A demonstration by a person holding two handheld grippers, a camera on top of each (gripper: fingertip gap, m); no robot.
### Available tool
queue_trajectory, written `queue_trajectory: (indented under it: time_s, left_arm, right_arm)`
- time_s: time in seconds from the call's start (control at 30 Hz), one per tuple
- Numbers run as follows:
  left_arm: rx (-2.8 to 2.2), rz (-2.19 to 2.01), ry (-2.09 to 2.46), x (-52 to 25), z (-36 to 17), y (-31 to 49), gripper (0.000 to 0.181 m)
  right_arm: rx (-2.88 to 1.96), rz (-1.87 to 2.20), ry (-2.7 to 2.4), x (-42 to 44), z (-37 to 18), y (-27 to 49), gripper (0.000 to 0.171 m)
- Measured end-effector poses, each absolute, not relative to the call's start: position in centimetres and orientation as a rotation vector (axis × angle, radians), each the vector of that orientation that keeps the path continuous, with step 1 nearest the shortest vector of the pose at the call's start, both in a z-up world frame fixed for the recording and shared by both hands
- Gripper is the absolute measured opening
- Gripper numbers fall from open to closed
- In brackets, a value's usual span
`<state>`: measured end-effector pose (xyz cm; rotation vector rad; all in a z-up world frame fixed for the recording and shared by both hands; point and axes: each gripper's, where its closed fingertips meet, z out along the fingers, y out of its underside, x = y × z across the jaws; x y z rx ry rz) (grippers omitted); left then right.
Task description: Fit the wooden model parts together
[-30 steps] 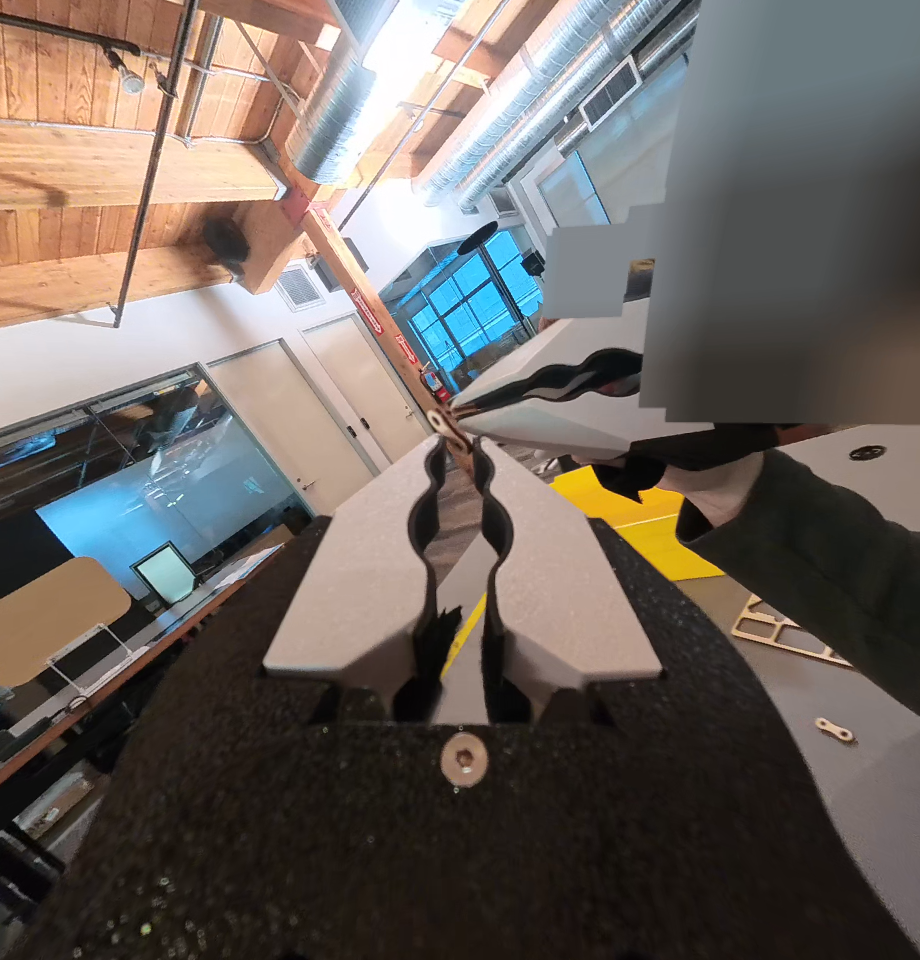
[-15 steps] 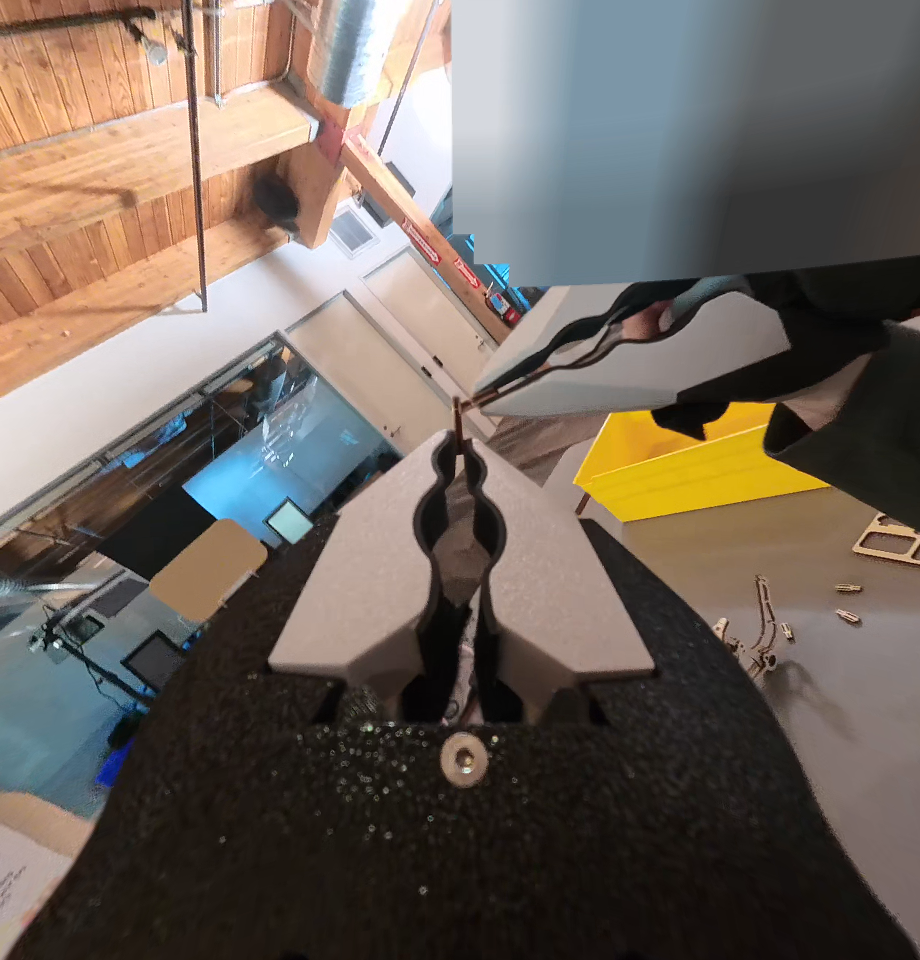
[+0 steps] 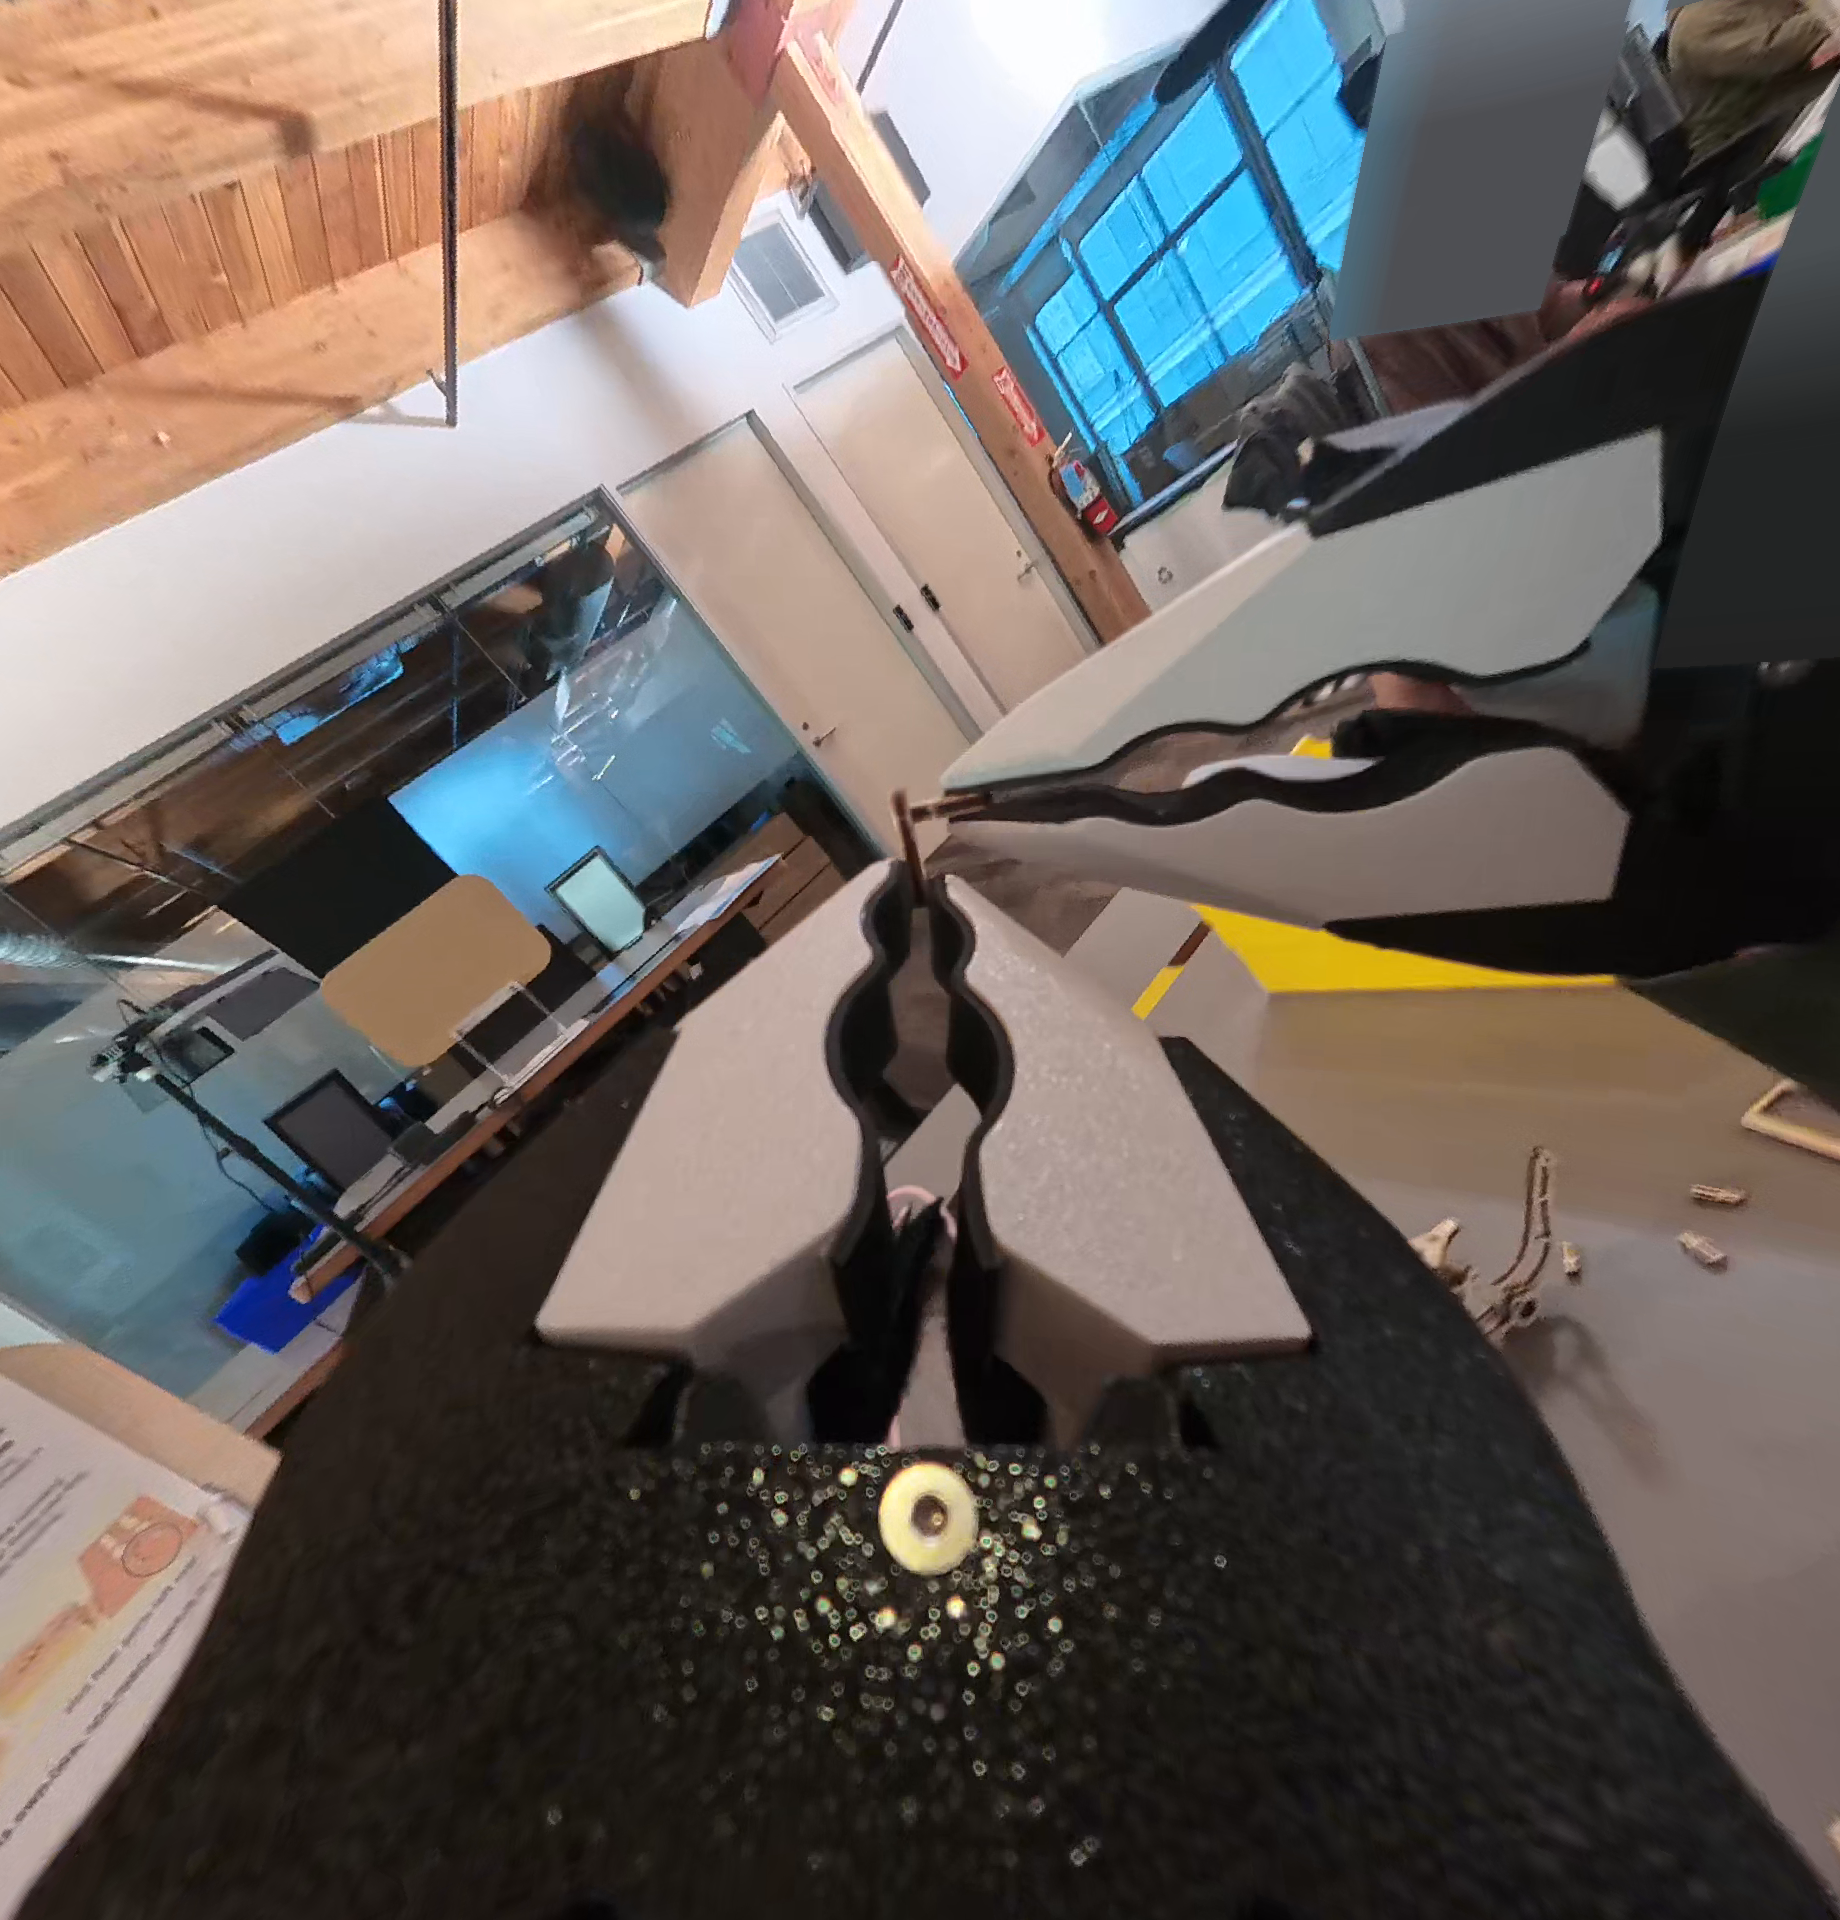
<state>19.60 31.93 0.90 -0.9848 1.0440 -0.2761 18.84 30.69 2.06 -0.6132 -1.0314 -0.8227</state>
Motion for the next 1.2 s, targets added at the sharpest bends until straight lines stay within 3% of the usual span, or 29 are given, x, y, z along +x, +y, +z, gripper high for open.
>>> queue_trajectory:
  time_s: [0.37,0.53,0.77,1.2]
  left_arm:
    - [-0.941,-0.212,1.118,19.4,0.2,32.3,0.002]
    - [-0.863,-0.149,1.182,19.3,-0.1,31.7,0.003]
    - [-0.836,-0.188,1.272,19.8,-1.1,30.9,0.004]
    - [-0.78,-0.186,1.286,19.5,-1.0,30.4,0.001]
  right_arm:
    - [-0.7,-0.717,-1.047,18.6,1.6,31.6,0.001]
    - [-0.792,-0.354,-1.063,18.5,1.3,31.0,0.001]
    - [-0.667,-0.511,-1.174,18.9,0.3,30.2,0.001]
    - [-0.708,-0.343,-1.199,18.9,0.2,29.2,0.001]
